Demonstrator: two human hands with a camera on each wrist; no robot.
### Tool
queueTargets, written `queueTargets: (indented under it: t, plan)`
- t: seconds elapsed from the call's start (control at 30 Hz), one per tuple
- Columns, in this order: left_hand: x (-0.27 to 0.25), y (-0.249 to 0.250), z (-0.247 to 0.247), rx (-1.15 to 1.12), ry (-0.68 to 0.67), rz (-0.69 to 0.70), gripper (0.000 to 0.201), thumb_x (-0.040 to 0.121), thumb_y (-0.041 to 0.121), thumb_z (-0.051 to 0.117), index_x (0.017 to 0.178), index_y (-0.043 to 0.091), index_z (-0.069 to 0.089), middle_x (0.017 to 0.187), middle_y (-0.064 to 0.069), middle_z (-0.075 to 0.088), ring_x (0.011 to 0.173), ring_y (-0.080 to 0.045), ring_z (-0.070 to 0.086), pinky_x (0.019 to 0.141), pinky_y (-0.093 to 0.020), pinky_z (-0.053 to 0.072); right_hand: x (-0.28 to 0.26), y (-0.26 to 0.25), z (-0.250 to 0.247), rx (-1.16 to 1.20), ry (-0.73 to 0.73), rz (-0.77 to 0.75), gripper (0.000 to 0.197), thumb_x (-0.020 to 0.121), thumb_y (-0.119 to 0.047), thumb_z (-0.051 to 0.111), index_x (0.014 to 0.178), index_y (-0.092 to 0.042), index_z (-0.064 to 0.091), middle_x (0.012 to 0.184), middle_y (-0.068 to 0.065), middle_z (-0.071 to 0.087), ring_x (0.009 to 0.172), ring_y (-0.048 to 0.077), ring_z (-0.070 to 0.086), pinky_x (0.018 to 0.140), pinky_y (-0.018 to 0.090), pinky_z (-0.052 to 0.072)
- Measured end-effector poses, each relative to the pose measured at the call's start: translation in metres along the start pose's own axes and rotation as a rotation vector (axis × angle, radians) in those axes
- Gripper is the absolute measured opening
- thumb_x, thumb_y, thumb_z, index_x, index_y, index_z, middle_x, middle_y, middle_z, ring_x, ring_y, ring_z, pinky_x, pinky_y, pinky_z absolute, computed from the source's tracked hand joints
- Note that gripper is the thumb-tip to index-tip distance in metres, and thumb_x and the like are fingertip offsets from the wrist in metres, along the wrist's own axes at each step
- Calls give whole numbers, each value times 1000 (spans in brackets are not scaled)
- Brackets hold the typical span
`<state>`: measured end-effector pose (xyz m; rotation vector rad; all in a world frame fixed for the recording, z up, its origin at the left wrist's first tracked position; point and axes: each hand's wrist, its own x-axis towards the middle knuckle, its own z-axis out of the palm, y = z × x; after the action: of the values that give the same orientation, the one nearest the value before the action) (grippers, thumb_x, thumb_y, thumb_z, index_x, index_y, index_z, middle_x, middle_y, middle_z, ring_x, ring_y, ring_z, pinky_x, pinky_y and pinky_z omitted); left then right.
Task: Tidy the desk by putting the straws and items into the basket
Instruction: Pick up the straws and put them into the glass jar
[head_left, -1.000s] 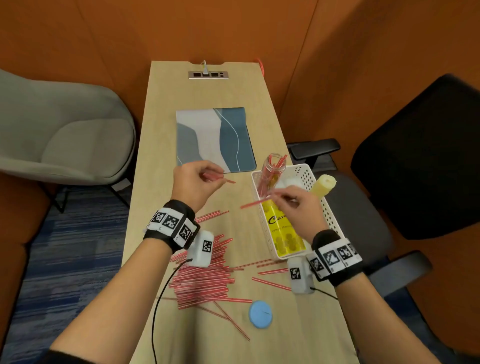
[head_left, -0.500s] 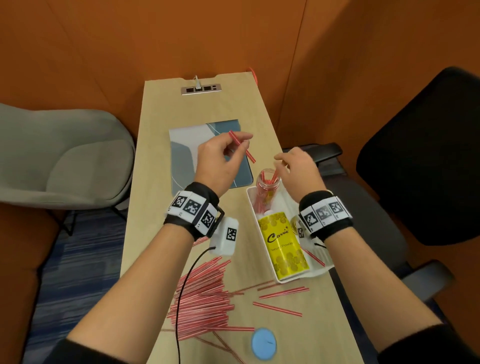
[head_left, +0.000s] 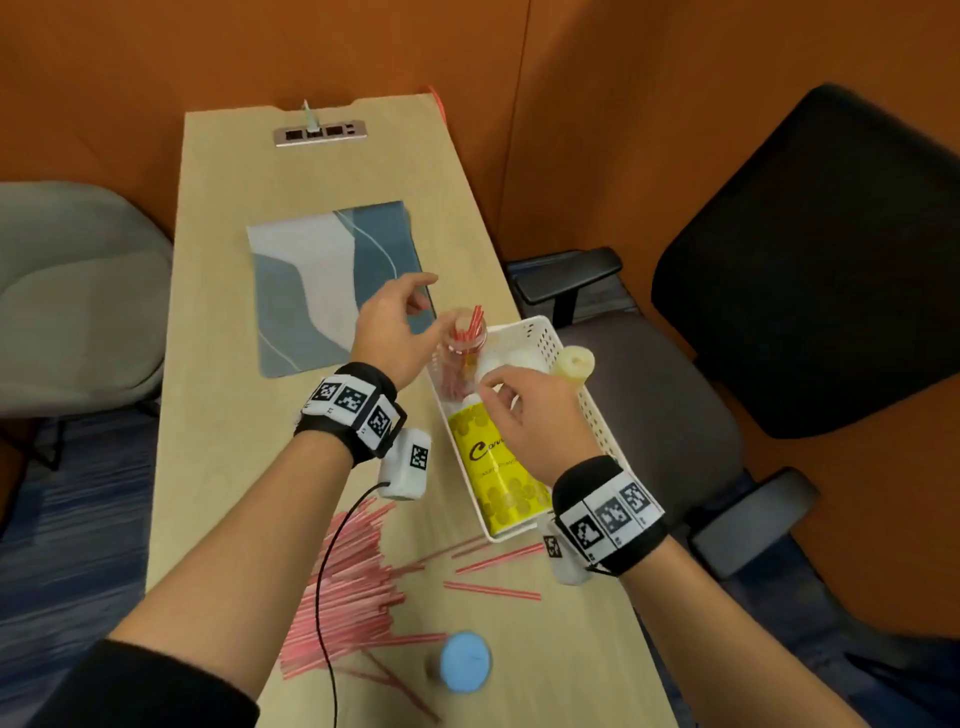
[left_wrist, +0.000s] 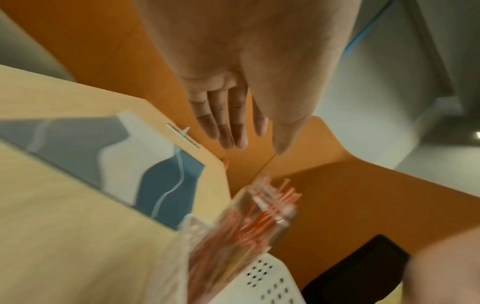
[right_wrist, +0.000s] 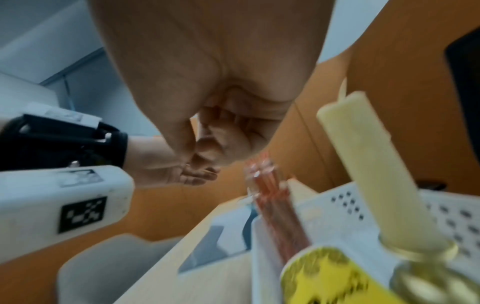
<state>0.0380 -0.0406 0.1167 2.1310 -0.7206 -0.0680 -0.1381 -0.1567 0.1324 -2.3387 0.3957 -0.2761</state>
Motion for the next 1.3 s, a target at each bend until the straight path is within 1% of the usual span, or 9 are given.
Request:
queueTargets:
  t: [0.1, 0.2, 0.33, 0.47, 0.57, 0.87, 1.0, 1.13, 1.3]
  plan:
    - [-40, -35, -14, -30, 8, -172, 30, 84, 34, 71, 112, 24, 65, 82, 3, 65, 79, -15, 62, 78, -31, 52, -23, -8, 47, -6, -279, -43, 11, 91, -25, 63, 89, -20, 72, 72, -5, 67, 61, 7, 51, 68, 27, 47]
    - [-98, -81, -33, 144, -141, -379, 14, 83, 20, 71, 95, 27, 71, 75, 8, 65, 72, -12, 60, 79, -33, 55, -46, -9, 102, -101, -592, -37, 11, 88, -21, 65, 93, -20, 74, 83, -3, 71, 70, 8, 55, 76, 23, 49]
    - [-177, -130, -56, 294, -283, -604, 16, 79, 15, 71, 89, 28, 73, 91, 1, 70, 78, -15, 63, 79, -29, 55, -71, -5, 160, -238, -760, 6, 27, 85, -27, 72, 110, -20, 68, 103, 2, 63, 92, 17, 58, 83, 29, 49]
    - [-225, -156, -62, 337, -315, -625, 27, 74, 33, 83, 99, 24, 75, 95, 1, 69, 83, -14, 62, 79, -27, 52, -90, -4, 186, -323, -729, 12, 36, 82, -32, 75, 114, -20, 64, 109, 3, 59, 98, 21, 58, 83, 33, 50]
    - [-240, -163, -58, 302, -288, -597, 29, 73, 36, 85, 96, 25, 73, 92, 4, 64, 84, -11, 59, 79, -28, 52, -96, -5, 194, -371, -702, 11, 21, 86, -25, 70, 106, -20, 67, 104, 3, 62, 93, 22, 61, 81, 35, 53]
    - [-240, -170, -56, 241, -231, -503, 3, 83, 24, 76, 86, 24, 78, 86, 6, 71, 77, -11, 62, 77, -27, 53, -93, 0, 181, -374, -632, 36, 13, 88, -24, 66, 96, -19, 75, 97, 0, 71, 90, 17, 64, 81, 30, 54]
    - [-238, -169, -63, 257, -250, -470, 8, 89, 24, 70, 89, 27, 78, 89, 9, 73, 80, -11, 64, 77, -26, 52, -94, 5, 172, -360, -575, 31, 16, 92, -23, 61, 101, -18, 73, 97, 0, 72, 91, 17, 64, 82, 27, 51]
    - [-228, -161, -68, 226, -206, -434, 8, 88, 21, 71, 88, 26, 77, 84, 9, 70, 73, -8, 60, 73, -23, 50, -94, 10, 158, -239, -545, 89, 18, 88, -15, 64, 103, -18, 74, 78, -6, 65, 69, 5, 56, 76, 20, 50]
    - [-201, -143, -69, 138, -198, -392, 20, 78, 5, 75, 84, 24, 77, 75, 10, 69, 65, -1, 62, 78, -23, 56, -78, -7, 116, -45, -484, 81, 5, 80, -11, 75, 84, -15, 76, 68, -11, 65, 61, -5, 59, 64, 9, 44]
